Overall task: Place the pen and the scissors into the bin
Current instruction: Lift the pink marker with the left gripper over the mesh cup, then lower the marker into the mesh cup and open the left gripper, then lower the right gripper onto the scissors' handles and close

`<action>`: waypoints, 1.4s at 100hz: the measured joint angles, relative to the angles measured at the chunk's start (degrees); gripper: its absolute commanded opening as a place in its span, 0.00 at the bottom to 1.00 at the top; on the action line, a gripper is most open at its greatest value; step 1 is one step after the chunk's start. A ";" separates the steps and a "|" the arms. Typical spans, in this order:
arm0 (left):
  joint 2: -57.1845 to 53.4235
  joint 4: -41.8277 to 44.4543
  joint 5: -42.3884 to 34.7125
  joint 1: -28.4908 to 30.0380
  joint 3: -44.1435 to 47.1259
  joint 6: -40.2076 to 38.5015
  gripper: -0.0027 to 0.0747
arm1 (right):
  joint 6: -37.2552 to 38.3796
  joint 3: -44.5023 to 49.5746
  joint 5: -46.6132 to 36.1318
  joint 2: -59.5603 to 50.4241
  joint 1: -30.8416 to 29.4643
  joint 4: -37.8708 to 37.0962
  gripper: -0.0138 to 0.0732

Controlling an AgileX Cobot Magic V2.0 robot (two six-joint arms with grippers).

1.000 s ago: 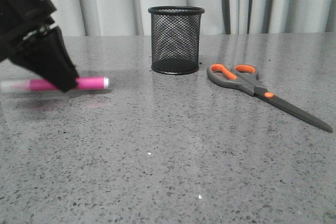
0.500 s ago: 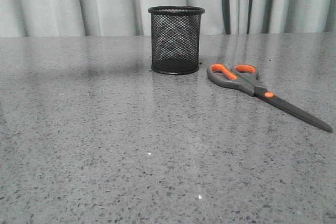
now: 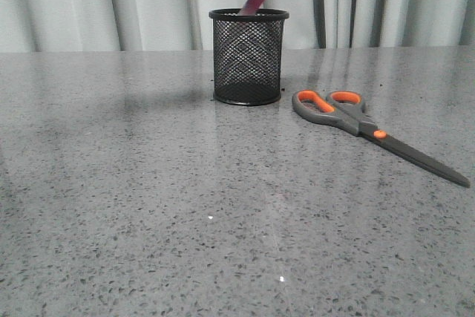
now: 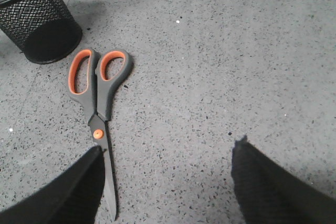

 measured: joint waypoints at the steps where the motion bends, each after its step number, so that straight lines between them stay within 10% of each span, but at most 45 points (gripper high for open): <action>1: 0.01 0.00 -0.01 0.00 0.00 0.11 0.01 | 0.00 0.00 0.00 0.00 0.00 0.00 0.69; 36: 0.35 -0.62 -0.59 0.00 -0.11 2.21 0.05 | -0.11 0.00 0.14 0.00 0.00 0.00 0.69; 71: 0.24 -0.62 0.84 0.00 -0.11 2.21 0.62 | -0.11 0.00 0.24 0.00 0.00 0.00 0.69; 92: -4.24 -0.62 1.75 1.21 -0.11 2.21 0.50 | -0.11 0.00 0.24 0.00 0.00 0.00 0.69; 110: -13.13 3.23 2.22 4.93 -0.11 -0.44 0.00 | -0.11 0.00 0.36 0.00 0.00 0.00 0.69; 140: -30.94 21.93 4.19 11.11 5.55 -14.75 0.01 | -1.25 -2.02 2.51 0.22 0.00 0.00 0.69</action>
